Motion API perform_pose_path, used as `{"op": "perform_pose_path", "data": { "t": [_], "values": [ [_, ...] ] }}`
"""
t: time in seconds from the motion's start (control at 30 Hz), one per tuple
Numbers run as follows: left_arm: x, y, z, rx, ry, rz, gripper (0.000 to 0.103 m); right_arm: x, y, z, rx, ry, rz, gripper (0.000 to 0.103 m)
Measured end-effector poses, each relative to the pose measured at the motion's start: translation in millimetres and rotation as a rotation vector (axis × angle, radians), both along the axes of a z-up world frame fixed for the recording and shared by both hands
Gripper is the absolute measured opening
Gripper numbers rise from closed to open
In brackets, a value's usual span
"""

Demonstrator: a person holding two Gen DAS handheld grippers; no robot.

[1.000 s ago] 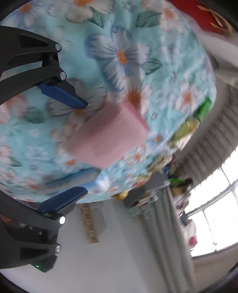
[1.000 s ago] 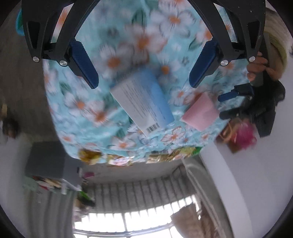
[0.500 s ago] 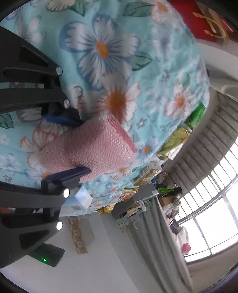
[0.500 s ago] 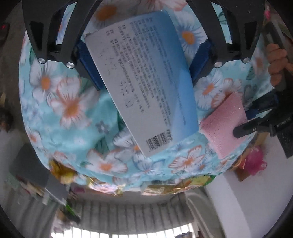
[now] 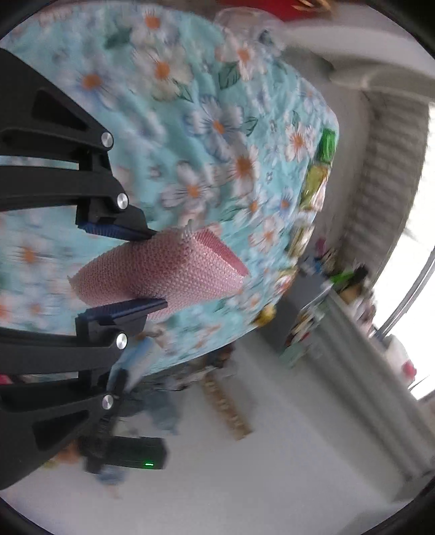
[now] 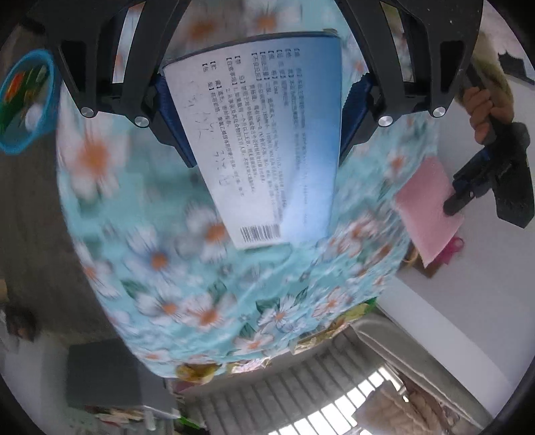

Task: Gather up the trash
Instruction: 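Carry the pink pad and blue-and-white box over the blue wastebasket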

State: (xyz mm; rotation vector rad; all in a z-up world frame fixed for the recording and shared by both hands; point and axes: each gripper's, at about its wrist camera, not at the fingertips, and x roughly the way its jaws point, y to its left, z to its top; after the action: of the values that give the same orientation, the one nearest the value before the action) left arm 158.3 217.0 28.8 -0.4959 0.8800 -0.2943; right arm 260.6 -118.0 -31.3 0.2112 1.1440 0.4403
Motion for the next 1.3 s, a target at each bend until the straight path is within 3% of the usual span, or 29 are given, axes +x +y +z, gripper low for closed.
{"op": "perform_pose_path", "data": {
  "t": [0.17,0.3,0.6,0.8,1.03,1.3],
  "values": [
    [-41,-25,-3,0.145,0.063,-0.177,0.033,-57,-15,-2,0.024,0.008,-0.052,0.073],
    [-51,-55,-20,0.230,0.081,-0.212,0.035,-81,-13,-17,-0.025,0.018,-0.083,0.073],
    [-38,-107,-36,0.193,0.031,-0.188,0.035,-89,-11,-28,-0.007,0.038,-0.133,0.073],
    [-31,-126,-37,0.235,-0.002,-0.174,0.035,-94,-13,-32,-0.013,0.034,-0.137,0.073],
    [-19,-141,-37,0.225,-0.022,-0.171,0.035,-91,-8,-31,-0.043,0.014,-0.110,0.076],
    [-14,-162,-33,0.311,-0.074,-0.204,0.033,-88,-5,-34,-0.050,0.002,-0.088,0.072]
  ]
}}
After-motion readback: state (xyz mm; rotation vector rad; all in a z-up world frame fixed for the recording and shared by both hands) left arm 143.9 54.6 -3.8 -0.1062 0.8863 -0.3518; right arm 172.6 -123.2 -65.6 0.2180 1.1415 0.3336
